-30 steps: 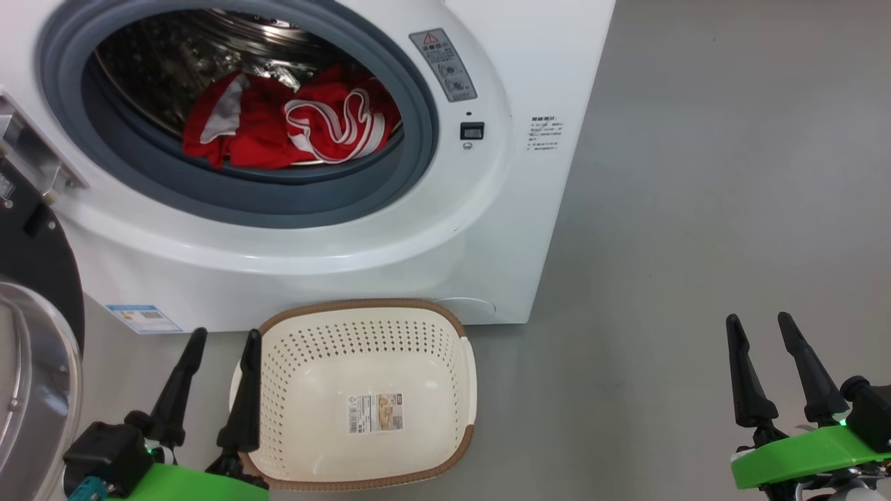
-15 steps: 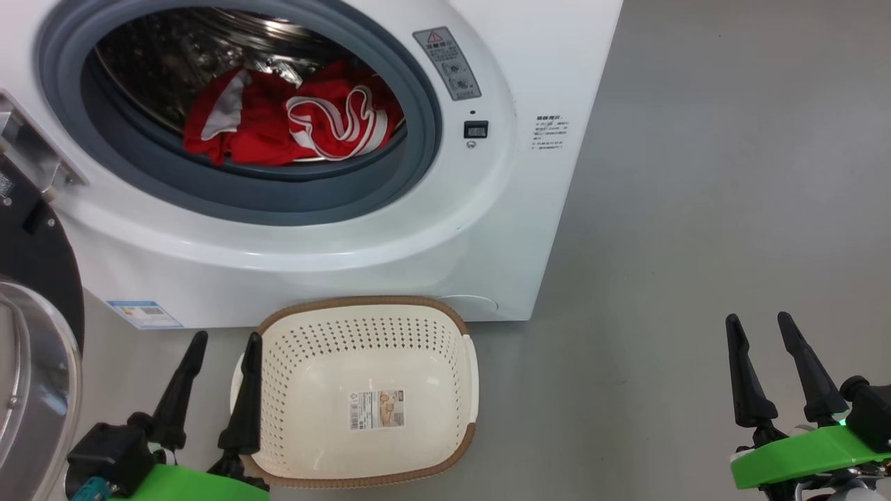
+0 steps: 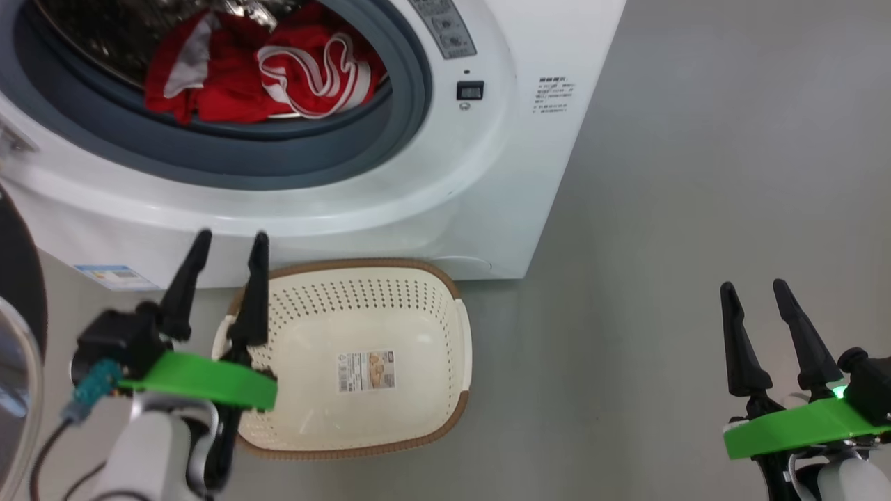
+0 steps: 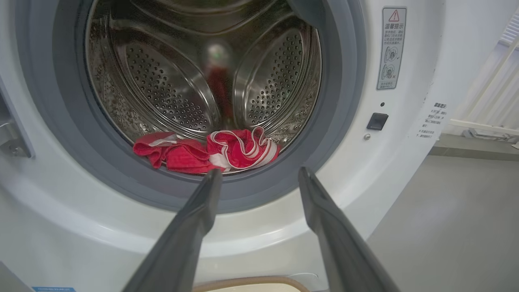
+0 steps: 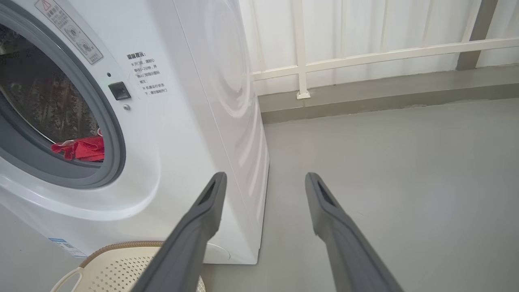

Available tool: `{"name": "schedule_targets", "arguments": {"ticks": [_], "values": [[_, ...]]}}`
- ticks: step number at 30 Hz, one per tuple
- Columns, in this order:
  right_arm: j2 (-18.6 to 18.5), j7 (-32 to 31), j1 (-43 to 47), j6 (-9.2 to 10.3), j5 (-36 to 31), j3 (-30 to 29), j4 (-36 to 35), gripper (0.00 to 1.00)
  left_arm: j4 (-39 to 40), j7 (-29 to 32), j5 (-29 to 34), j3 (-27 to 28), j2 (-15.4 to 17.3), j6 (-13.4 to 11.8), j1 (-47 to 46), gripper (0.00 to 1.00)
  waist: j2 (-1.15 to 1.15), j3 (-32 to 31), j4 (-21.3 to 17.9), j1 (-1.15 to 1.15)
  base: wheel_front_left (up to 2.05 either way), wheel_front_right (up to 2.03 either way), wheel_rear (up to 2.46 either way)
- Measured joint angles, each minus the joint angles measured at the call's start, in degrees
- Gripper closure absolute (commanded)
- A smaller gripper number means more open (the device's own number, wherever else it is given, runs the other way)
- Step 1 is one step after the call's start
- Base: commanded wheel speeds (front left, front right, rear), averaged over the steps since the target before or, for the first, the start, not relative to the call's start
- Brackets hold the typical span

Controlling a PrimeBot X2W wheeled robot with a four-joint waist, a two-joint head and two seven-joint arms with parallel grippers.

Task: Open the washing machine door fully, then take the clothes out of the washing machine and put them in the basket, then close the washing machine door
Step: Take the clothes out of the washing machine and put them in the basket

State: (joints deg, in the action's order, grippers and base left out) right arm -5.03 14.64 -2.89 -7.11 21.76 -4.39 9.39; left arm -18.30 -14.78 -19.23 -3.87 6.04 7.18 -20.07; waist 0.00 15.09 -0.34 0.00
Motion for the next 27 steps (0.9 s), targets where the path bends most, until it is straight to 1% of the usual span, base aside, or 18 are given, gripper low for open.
{"name": "schedule_targets", "arguments": {"ticks": [5,11,19,27], "values": [[0.41,0.0,-2.03,0.0,0.31,0.05,-0.55,0.0,-4.23,0.0,-0.26,-0.04,-0.01,0.0,-8.64,0.0,0.0,3.44,-0.65,0.0,0.0,0.0,0.0],[1.12,0.0,-5.03,0.0,0.41,-0.04,-1.14,0.0,-10.81,0.0,-0.05,-0.83,0.88,0.0,-19.81,0.0,0.0,8.08,-1.55,0.0,0.0,0.0,0.0],[1.67,0.0,-7.93,0.0,0.44,-0.16,-1.22,0.0,-25.15,0.09,-0.62,-2.8,2.27,0.0,-34.42,0.0,0.0,14.04,-3.18,0.0,0.0,0.0,0.0],[1.94,0.0,-10.38,0.0,0.45,0.0,-1.72,0.0,-35.63,1.13,-2.78,-6.86,4.04,0.0,-45.4,0.0,0.0,18.56,-5.42,0.0,0.0,0.0,0.0]]}}
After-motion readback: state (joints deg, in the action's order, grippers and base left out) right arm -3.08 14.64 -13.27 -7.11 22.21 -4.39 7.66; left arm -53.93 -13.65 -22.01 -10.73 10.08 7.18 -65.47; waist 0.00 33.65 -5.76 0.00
